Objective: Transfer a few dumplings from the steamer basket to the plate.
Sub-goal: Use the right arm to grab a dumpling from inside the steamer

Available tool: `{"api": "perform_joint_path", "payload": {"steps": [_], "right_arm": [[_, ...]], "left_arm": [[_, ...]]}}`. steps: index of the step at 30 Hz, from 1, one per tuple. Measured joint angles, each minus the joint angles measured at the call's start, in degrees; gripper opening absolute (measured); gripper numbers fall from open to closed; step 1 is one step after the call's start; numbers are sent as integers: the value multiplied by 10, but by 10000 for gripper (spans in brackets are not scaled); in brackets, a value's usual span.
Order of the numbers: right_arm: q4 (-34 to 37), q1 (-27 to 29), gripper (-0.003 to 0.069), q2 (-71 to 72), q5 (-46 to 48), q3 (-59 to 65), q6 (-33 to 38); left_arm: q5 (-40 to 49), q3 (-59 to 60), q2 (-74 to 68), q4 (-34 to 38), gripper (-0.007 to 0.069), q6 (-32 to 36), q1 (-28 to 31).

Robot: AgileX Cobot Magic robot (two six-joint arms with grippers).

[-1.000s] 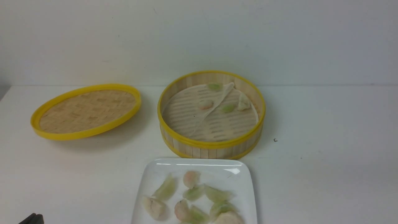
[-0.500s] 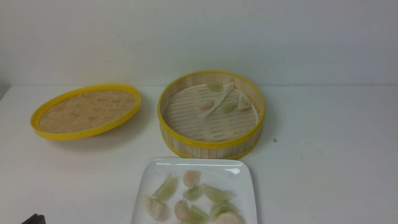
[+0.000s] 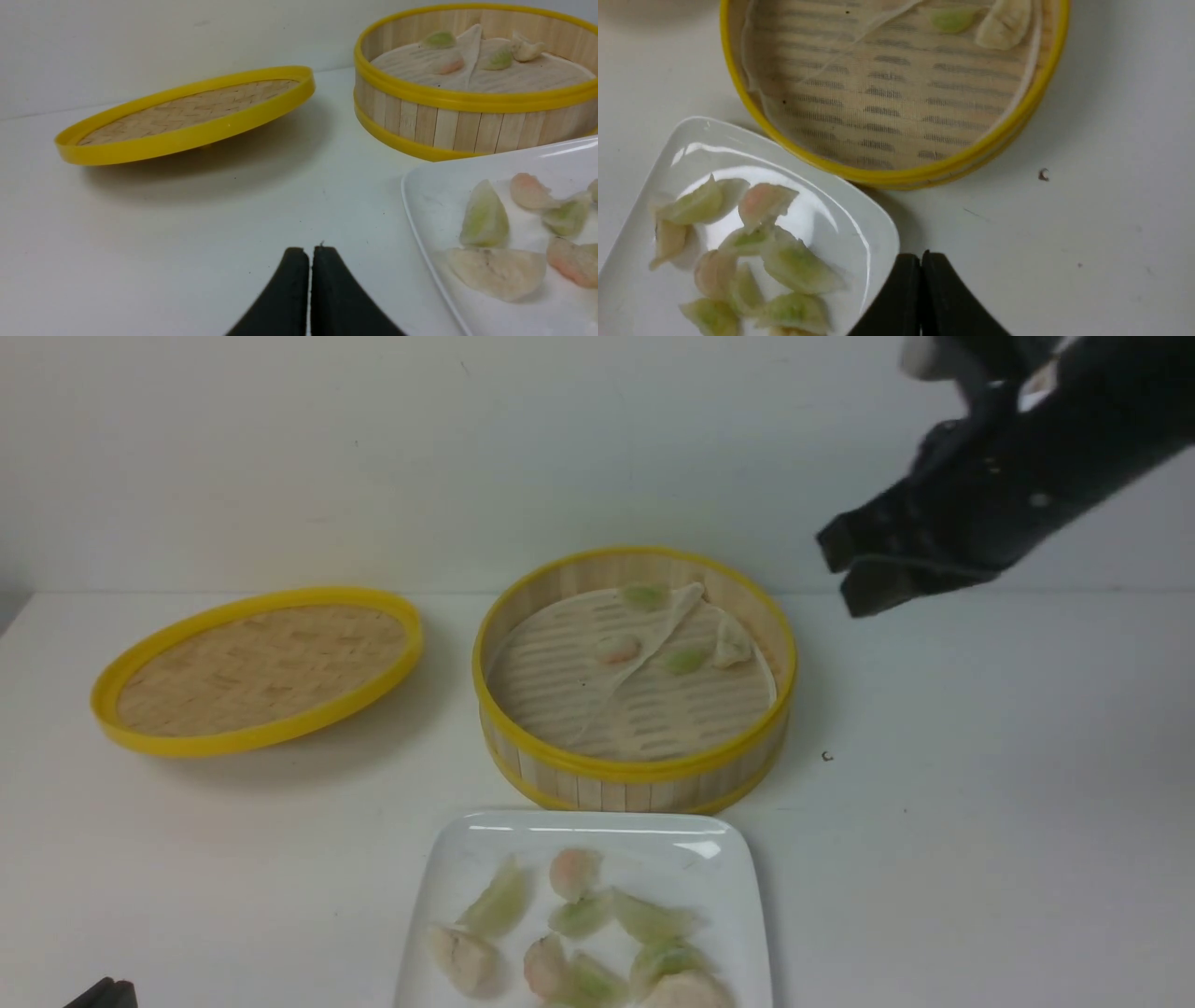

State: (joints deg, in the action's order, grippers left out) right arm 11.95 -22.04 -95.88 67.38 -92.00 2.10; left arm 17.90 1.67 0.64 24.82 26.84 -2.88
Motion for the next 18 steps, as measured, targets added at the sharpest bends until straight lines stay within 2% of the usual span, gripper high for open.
{"api": "perform_joint_path", "payload": {"steps": [6,9,11,13,14,18], "right_arm": [[-3,-11,33,-104,-8,-85,-8],[-12,-15,136,-191,-31,-146,-9],[-12,-15,173,-214,-36,-163,-10],[-25,-19,275,-273,-49,-210,-10],[-25,-19,283,-278,-49,-210,-10],[-87,-20,426,-362,-56,-276,-31]], "left_arm": [[0,0,0,0,-6,1,0],[0,0,0,0,-6,1,0],[0,0,0,0,-6,1,0],[0,0,0,0,-6,1,0],[0,0,0,0,-6,1,0],[0,0,0,0,-6,1,0]]}}
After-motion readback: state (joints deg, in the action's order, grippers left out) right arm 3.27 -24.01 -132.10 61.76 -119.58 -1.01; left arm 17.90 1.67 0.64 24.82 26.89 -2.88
